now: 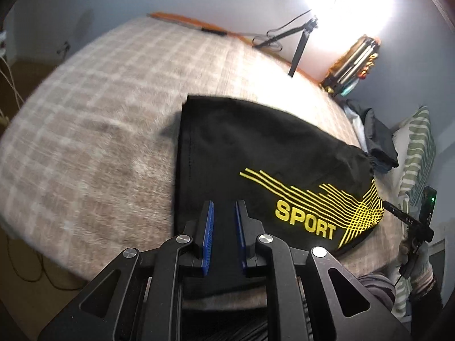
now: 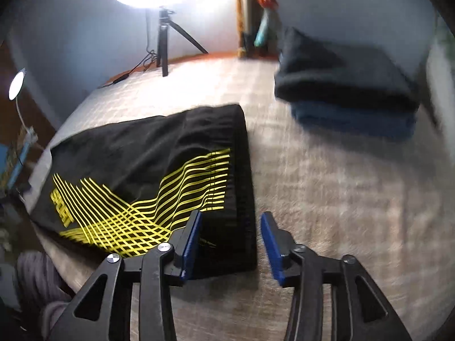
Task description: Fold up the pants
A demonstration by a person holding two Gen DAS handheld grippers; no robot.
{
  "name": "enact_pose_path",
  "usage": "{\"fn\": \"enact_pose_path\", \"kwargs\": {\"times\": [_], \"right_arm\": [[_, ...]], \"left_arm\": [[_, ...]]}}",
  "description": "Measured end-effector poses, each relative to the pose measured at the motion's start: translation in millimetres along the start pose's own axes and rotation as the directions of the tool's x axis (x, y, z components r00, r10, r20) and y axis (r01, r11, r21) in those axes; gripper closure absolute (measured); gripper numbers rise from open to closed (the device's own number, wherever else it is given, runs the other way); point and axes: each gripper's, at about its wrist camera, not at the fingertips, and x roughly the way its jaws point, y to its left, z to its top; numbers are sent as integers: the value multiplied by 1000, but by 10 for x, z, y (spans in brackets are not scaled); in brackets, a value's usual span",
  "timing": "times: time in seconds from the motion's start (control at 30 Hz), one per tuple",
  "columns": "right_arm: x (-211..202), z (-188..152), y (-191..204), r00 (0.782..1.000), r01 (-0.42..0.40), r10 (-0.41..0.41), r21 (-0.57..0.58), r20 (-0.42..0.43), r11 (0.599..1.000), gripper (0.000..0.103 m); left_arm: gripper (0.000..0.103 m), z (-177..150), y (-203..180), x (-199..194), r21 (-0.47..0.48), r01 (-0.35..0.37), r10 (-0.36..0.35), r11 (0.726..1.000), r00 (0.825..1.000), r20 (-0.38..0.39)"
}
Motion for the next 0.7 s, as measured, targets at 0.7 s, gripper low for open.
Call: {"fn": "enact_pose_path", "kwargs": {"times": [0.7], "right_arm": [[-330, 420, 720, 996, 83, -83, -298, 13, 951, 67]], "left_arm": [[57, 953, 237, 427, -4, -6, 6, 1000, 994, 113]]}}
